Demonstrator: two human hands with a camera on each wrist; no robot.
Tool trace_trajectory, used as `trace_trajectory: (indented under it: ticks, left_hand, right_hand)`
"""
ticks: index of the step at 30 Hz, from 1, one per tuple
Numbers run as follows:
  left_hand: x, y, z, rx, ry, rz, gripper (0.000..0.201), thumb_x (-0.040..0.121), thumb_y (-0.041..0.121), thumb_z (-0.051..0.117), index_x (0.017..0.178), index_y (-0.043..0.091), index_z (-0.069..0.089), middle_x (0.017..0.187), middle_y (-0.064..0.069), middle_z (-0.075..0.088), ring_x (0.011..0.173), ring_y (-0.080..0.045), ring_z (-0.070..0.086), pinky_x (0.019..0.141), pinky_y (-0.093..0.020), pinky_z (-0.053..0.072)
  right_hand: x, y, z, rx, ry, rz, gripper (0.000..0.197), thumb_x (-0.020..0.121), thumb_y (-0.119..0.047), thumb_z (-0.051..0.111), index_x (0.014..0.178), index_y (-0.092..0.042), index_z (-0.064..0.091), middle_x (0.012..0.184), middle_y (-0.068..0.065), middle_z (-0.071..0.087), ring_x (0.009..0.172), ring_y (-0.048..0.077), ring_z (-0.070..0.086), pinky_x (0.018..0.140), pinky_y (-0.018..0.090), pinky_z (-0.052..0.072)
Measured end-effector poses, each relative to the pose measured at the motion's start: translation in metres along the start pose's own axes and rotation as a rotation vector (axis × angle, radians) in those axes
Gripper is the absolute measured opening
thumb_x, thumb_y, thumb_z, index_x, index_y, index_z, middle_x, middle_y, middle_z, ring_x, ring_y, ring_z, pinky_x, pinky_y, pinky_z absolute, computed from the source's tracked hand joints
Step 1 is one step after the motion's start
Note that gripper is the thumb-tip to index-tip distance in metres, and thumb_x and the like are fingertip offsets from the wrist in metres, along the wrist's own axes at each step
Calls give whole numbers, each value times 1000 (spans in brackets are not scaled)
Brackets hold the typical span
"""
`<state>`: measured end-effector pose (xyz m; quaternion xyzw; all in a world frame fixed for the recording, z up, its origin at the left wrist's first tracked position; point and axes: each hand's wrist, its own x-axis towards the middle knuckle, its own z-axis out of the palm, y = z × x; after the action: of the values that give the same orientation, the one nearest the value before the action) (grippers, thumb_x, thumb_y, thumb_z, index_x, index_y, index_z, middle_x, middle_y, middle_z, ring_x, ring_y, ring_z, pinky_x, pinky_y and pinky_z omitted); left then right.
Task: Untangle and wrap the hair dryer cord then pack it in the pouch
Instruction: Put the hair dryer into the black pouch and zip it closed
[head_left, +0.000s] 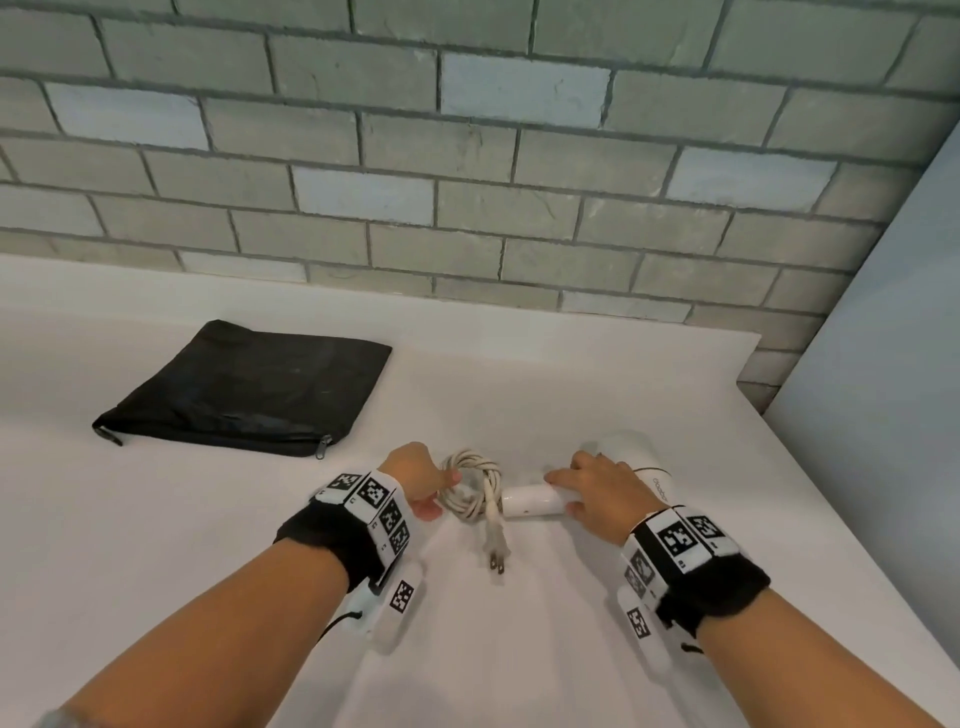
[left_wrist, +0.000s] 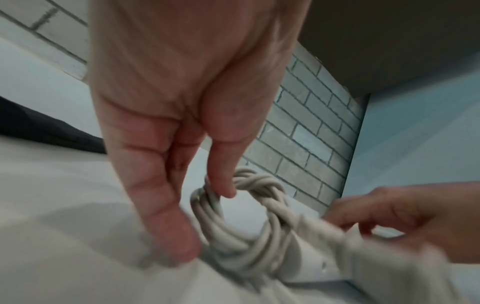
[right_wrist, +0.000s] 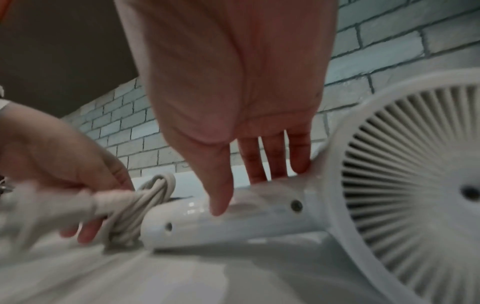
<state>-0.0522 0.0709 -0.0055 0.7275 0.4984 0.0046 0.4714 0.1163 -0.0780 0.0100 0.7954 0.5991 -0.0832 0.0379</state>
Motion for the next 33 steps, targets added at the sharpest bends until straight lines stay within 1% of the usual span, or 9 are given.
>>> trace_trajectory:
  ticks: [3, 6, 9, 14, 21, 24, 29, 31, 33]
  left_hand:
    - [-4, 0, -27, 225, 66, 51, 39, 83, 38, 61, 96, 2, 56, 91, -16, 65, 80, -29, 65, 73, -34, 53]
    - [1, -12, -69, 388, 271, 88, 35, 84, 23, 61, 111, 2, 59, 119, -17, 60, 111, -31, 57, 93, -35, 45]
    - [7, -33, -107, 565, 387, -3, 36, 86, 7, 50, 122, 0, 52, 129, -21, 49, 118, -34, 50, 101, -37, 42]
    - [16, -72, -131, 744, 251, -97, 46, 87, 12, 51, 131, 4, 42, 133, -17, 49, 122, -31, 49, 102, -34, 39]
    - [9, -80, -122, 729, 205, 38, 27, 85, 21, 56, 106, 6, 65, 114, -12, 65, 105, -30, 59, 95, -35, 46]
    - [4, -78, -114, 626, 188, 165, 22, 85, 21, 58, 101, 9, 66, 109, -9, 66, 103, -25, 59, 92, -30, 43]
    - [-25, -58, -110, 417, 208, 439, 6, 83, 20, 63, 85, 15, 66, 72, 11, 57, 72, -7, 53, 71, -18, 37]
    - [-40, -49, -105, 352, 226, 554, 5, 84, 14, 59, 86, 19, 58, 68, 10, 52, 64, -5, 49, 64, -17, 35]
    - [-51, -44, -102, 301, 260, 669, 10, 85, 6, 53, 89, 15, 54, 69, 6, 47, 60, -4, 43, 61, -14, 33]
  right_hand:
    - [-2, -7, -17, 138, 4, 23, 44, 91, -23, 48, 134, -25, 40, 129, 7, 43, 120, 26, 42, 97, 36, 38]
    - [-6, -20, -34, 208, 98, 12, 36, 92, -28, 47, 127, -26, 47, 124, 3, 49, 113, 22, 50, 90, 33, 42]
    - [-10, -39, -47, 249, 133, -44, 31, 91, -30, 48, 121, -26, 52, 112, 1, 57, 102, 18, 54, 86, 31, 44]
    - [-5, -64, -53, 308, 150, -82, 27, 90, -30, 50, 116, -26, 57, 89, -7, 55, 86, 10, 45, 83, 31, 45]
    - [8, -95, -51, 345, 155, -129, 23, 87, -30, 55, 108, -24, 62, 87, -3, 59, 82, 12, 48, 78, 30, 44]
    - [16, -117, -47, 406, 166, -186, 21, 88, -24, 55, 106, -17, 64, 85, -1, 54, 82, 14, 48, 79, 29, 43]
    - [31, -157, -37, 437, 207, -263, 19, 90, -27, 52, 103, -19, 63, 104, 4, 44, 91, 18, 44, 82, 31, 42]
    - [38, -164, -32, 330, 215, -235, 23, 91, -32, 47, 104, -23, 63, 117, 6, 42, 107, 25, 39, 89, 39, 41]
    - [43, -166, -31, 260, 247, -174, 25, 92, -35, 44, 105, -24, 63, 115, 7, 47, 107, 30, 43, 85, 40, 42]
